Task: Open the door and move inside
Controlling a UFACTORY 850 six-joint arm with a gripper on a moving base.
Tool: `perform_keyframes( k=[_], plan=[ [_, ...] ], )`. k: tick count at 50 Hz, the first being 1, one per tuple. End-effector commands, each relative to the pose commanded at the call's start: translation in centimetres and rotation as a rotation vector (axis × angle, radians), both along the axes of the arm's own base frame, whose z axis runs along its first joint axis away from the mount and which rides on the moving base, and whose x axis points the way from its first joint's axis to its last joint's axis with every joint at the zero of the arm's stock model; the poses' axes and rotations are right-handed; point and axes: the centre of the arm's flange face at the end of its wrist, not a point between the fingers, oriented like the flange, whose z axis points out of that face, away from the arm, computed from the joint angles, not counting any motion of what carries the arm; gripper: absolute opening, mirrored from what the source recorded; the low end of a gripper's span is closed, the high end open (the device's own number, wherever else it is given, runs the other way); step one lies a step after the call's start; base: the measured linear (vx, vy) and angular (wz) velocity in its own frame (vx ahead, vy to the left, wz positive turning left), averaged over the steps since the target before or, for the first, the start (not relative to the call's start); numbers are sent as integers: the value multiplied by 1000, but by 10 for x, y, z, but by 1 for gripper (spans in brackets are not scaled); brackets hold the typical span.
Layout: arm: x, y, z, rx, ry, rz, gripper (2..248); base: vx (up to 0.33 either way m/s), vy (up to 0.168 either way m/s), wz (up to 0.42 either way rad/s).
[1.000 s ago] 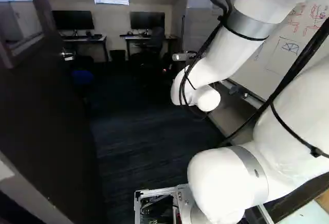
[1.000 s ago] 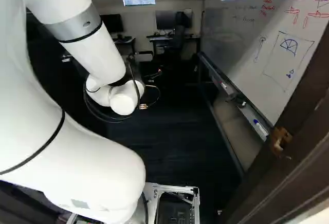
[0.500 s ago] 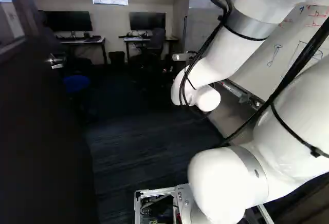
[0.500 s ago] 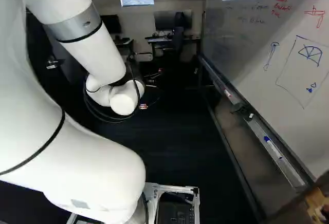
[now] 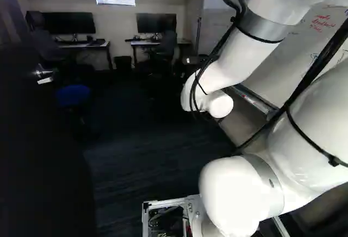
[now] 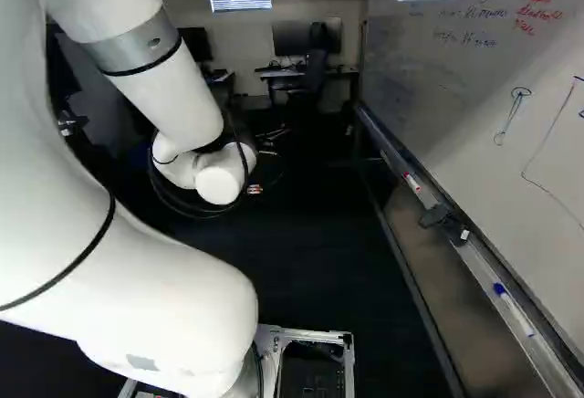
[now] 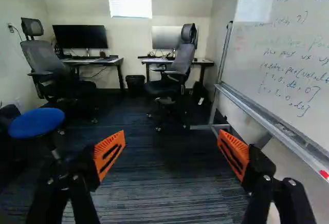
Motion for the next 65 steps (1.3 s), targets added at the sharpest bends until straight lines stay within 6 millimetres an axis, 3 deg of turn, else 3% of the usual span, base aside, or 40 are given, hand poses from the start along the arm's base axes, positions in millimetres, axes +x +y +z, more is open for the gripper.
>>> perform_keyframes(
  k=[65],
  plan=[
    [0,0,0,0,0,0,247,255,5,-5]
  ],
)
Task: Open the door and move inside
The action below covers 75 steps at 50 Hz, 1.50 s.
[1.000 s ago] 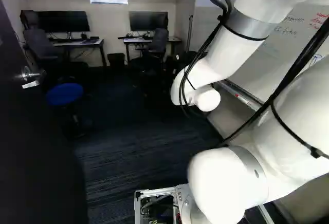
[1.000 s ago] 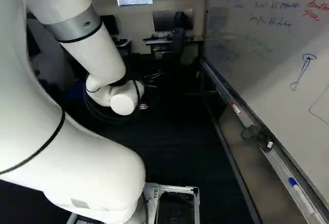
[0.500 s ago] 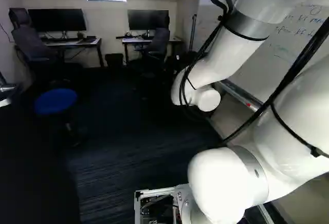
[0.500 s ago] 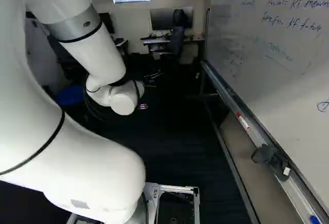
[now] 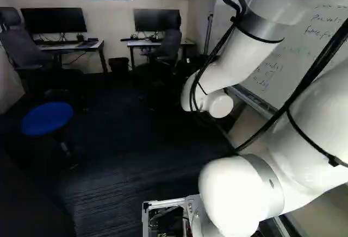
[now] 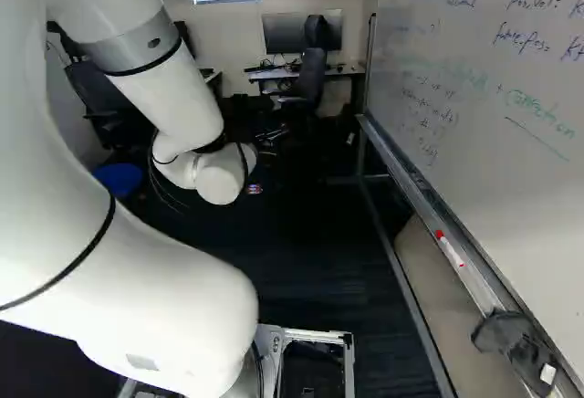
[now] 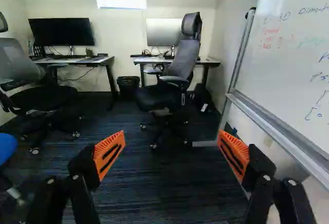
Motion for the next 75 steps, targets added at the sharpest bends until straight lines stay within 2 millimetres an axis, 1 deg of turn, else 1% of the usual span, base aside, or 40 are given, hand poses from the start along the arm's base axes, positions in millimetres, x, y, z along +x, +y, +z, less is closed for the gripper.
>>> perform_keyframes(
  k=[23,38,75],
  plan=[
    [0,0,0,0,0,0,247,234,3,-3],
    [0,0,0,0,0,0,247,164,3,-2],
    [0,0,0,0,0,0,247,1,0,0]
  ],
)
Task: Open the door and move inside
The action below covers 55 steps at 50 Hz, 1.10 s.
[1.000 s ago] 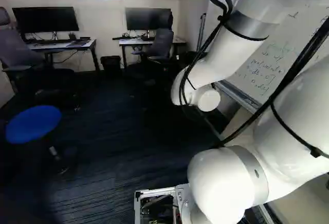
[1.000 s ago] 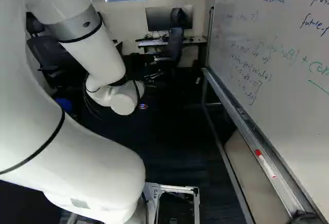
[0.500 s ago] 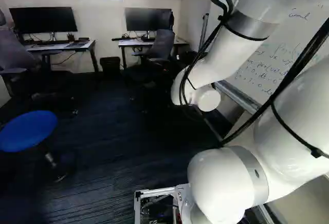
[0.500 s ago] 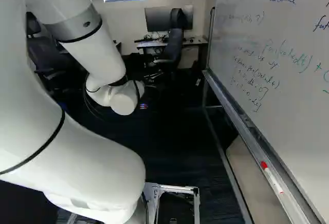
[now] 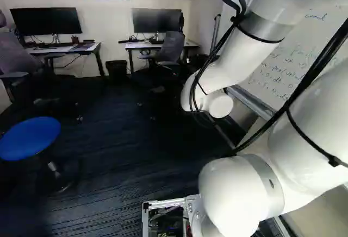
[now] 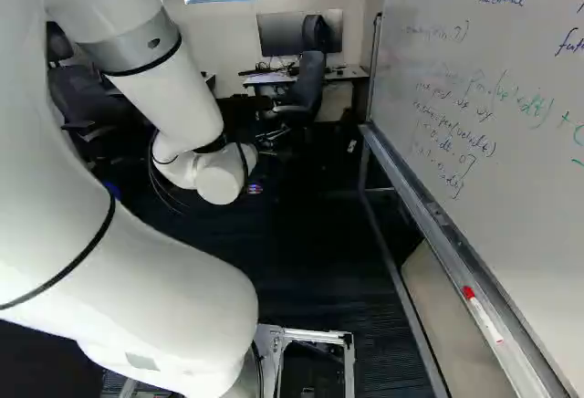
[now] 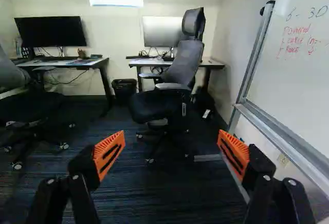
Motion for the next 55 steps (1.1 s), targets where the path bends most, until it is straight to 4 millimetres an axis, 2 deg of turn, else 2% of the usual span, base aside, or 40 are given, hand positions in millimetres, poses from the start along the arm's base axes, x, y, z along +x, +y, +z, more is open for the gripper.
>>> perform_keyframes(
  k=[26,55],
  plan=[
    [-9,-2,-7,1,29,-9,247,0,0,0],
    [-48,-10,-38,5,154,-46,247,0,0,0]
  ],
)
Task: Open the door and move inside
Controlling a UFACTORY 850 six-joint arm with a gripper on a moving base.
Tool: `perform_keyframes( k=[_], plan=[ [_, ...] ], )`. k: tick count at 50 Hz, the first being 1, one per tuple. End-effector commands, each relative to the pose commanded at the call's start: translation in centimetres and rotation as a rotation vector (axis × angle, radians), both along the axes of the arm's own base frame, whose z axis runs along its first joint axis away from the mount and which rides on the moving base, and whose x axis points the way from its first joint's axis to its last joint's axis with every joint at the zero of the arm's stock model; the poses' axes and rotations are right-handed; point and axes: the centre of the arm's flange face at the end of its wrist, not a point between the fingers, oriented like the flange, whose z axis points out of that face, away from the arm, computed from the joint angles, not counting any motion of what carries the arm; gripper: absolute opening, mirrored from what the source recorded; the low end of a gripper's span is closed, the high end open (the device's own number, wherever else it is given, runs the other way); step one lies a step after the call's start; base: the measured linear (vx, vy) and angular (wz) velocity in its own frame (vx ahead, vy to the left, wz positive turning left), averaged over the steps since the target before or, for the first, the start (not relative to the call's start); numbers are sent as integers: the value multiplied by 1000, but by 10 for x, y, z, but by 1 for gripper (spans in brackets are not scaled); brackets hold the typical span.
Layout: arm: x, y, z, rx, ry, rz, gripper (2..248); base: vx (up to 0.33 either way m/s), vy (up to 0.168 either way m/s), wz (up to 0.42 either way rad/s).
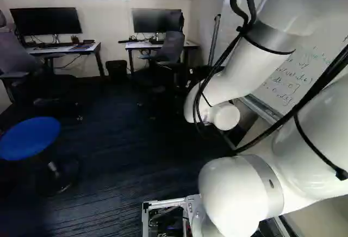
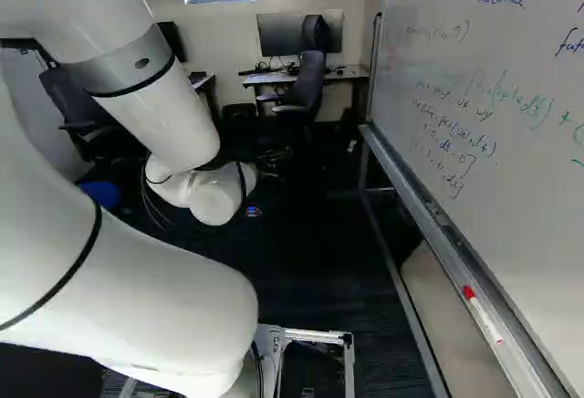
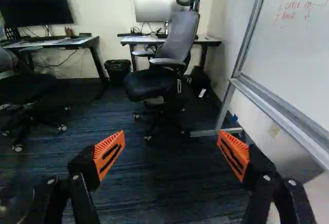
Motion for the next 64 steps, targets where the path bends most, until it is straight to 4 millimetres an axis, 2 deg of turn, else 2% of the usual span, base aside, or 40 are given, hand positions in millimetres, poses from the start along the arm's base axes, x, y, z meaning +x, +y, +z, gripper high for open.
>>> perform_keyframes(
  k=[23,64],
  plan=[
    [-19,-3,-14,3,58,-17,247,0,0,0],
    [-20,-3,-15,3,61,-18,247,0,0,0]
  ],
)
